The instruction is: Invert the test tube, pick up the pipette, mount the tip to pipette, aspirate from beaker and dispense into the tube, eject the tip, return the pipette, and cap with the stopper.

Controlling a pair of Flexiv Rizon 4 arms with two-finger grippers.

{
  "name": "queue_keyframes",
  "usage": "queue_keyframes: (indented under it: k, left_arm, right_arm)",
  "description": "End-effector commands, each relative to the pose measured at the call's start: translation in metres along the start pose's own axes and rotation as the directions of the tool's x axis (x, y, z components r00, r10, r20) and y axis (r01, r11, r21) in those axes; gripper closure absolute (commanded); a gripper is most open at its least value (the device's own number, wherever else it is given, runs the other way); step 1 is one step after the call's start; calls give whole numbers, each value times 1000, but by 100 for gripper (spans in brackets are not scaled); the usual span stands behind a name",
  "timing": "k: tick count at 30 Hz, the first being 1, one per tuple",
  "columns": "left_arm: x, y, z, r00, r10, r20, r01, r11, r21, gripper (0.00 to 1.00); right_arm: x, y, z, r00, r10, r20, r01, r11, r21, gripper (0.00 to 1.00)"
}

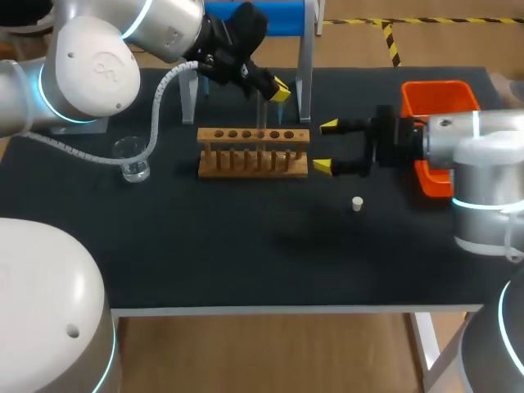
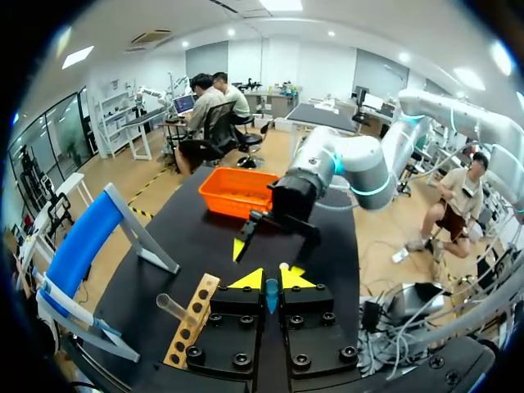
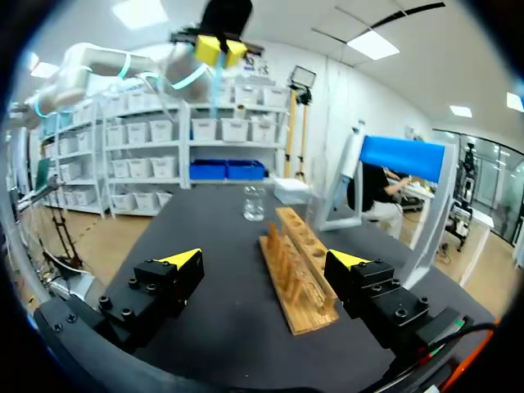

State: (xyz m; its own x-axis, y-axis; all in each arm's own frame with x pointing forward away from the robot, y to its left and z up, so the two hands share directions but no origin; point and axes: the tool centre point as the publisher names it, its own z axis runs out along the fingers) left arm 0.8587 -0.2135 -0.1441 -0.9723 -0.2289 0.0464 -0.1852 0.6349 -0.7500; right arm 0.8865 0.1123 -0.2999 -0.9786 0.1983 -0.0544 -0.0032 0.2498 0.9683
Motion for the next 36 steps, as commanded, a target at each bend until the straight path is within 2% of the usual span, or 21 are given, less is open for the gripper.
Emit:
queue_keyframes:
  k: [1,8,16,26,36]
  left_arm:
    - [0,-1,-1,1000,-1,-2,1,1000,-5,100]
    - [0,-1,-1,1000,-1,-2,1,1000,-5,100]
    - [0,-1,-1,1000,-1,-2,1,1000,-5,100]
    - [0,-1,-1,1000,-1,-2,1,1000,-5,100]
    - [0,-1,-1,1000,-1,-2,1,1000,-5,100]
  right_arm:
    - [2,7,-38,997,2,-80,-7,998,-64,0]
    - [8,42,-41,985,0,-171,-29,985,-169,0]
    - [17,76,-41,968,25,-248,-83,970,-227,0]
    - [38,98,-31,966,42,-255,-107,964,-244,0]
    - [46,114,-14,986,46,-159,-85,965,-249,0]
